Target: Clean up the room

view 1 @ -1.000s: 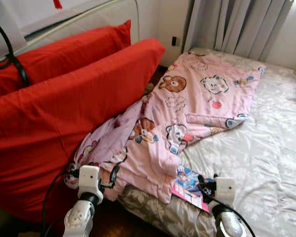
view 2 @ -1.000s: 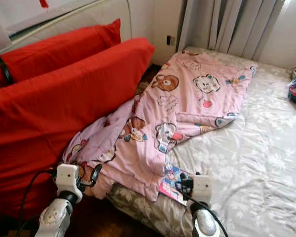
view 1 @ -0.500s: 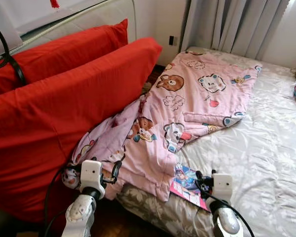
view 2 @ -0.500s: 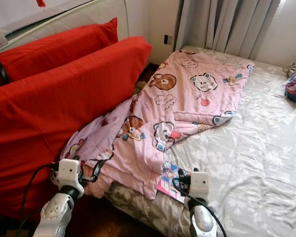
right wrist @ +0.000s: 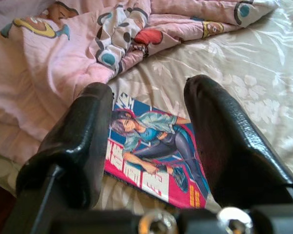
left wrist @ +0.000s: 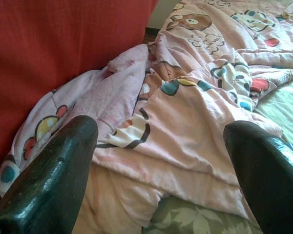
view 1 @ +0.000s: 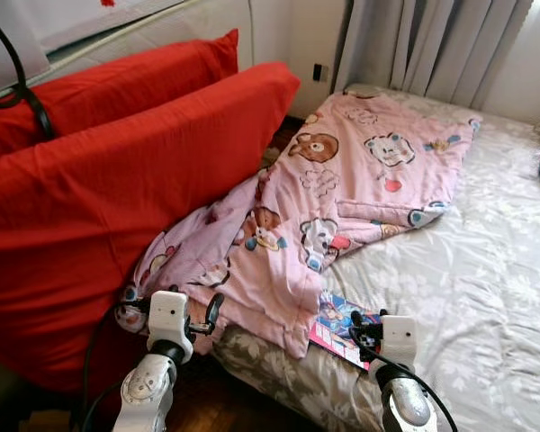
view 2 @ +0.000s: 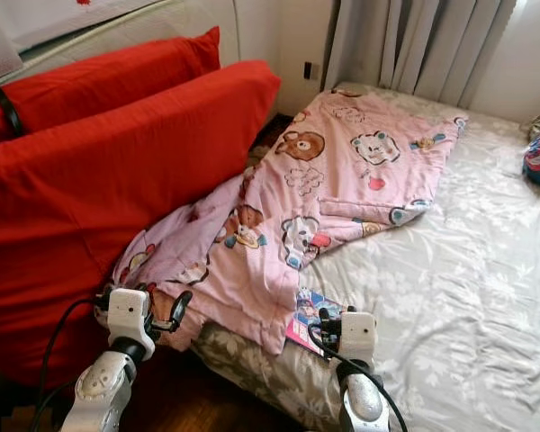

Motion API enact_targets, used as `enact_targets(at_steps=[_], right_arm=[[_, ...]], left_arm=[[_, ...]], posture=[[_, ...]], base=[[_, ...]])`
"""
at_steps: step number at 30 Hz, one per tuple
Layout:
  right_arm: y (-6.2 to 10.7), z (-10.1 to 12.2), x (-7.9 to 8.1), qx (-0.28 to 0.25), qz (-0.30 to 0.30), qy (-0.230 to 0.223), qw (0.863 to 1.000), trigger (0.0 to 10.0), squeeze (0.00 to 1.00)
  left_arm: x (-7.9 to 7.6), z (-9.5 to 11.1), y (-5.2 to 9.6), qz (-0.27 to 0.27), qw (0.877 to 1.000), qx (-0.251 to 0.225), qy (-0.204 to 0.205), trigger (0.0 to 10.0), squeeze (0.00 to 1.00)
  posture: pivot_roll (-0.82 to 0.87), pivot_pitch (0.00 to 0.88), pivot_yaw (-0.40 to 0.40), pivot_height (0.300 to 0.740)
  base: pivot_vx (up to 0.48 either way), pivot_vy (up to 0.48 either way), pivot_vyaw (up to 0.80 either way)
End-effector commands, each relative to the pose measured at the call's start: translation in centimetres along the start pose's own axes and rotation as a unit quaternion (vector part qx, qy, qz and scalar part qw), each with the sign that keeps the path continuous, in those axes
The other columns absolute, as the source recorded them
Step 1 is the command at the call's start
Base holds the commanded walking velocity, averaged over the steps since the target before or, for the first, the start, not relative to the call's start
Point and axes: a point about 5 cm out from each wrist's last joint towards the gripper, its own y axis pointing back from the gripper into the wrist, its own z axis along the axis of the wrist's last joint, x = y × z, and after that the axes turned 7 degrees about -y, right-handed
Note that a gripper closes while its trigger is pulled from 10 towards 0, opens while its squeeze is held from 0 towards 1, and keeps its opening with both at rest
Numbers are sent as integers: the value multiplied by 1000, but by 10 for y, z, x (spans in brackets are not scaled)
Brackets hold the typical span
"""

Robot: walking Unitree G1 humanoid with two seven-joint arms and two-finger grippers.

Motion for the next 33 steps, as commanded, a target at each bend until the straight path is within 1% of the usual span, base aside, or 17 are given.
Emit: enact_targets(at_steps=[1,7,10,12,14,33], right_arm=[[1,-1,0,4,-1,-1,1000,10000,0],[0,-1,2,8,5,-1,1000,10000,0],[-2,-3,2,25,3,5,1000,10000,0],[-2,-3,2,24,4,6,1000,10000,0],[-1,-1,3,9,9,0,1000,10000,0],[-2,-6,4,34,12,2,999,10000,0]], left_arm=[[1,0,1,3,1000,2,4,10000,0],[2,0,2,3,1000,3,3,10000,0],[3,0,3,5,1000,5,3,10000,0],[4,-1,3,6,1000,6,4,10000,0],[4,-1,3,7,1000,7,4,10000,0],[1,-3,4,3,1000,16,5,10000,0]], posture=[[-66,87,-11,674],[-62,94,-14,674],[-61,101,-15,674],[-59,105,-15,659],[-60,110,-16,659],[-53,119,-19,659]], base=[[0,0,0],[0,0,0],[0,0,0],[0,0,0],[0,0,0],[0,0,0]])
